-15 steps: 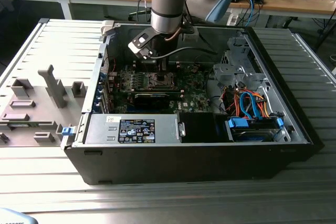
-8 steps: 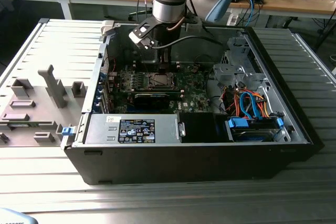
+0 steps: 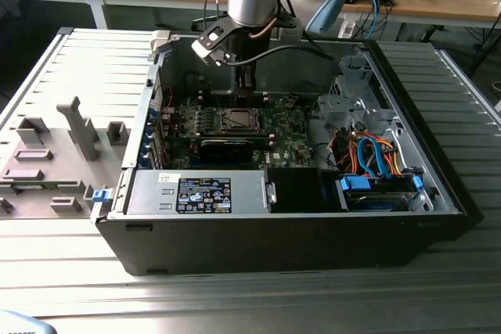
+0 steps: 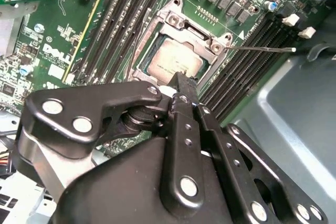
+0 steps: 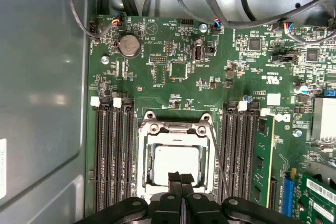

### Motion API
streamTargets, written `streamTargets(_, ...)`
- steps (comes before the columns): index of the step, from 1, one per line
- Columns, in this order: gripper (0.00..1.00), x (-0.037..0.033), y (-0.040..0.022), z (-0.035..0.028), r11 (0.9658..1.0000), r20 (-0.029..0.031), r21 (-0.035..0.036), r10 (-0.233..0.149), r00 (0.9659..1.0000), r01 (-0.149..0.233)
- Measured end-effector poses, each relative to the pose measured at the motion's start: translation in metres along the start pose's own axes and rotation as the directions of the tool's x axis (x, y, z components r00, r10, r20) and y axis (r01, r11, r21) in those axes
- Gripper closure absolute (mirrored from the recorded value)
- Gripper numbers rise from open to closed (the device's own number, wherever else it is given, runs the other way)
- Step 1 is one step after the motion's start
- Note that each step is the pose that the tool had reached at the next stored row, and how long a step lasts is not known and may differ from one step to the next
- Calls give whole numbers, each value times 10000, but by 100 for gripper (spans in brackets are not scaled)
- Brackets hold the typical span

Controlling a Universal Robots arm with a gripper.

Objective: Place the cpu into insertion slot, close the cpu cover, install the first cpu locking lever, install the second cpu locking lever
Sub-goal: 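Close the cpu cover, then install the first cpu locking lever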

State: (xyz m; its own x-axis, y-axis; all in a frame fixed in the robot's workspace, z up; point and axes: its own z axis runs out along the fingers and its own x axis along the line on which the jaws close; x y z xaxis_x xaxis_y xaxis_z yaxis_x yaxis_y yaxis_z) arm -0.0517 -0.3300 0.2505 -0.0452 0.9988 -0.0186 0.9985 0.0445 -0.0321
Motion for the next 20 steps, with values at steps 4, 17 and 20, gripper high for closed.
streamTargets(4,89,0,0,-2,10000,-4,-1,0,10000,0)
streamTargets(17,89,0,0,-2,9995,6,-6,-317,9995,317)
streamTargets(20,89,0,0,-3,9986,13,-10,-536,9986,536)
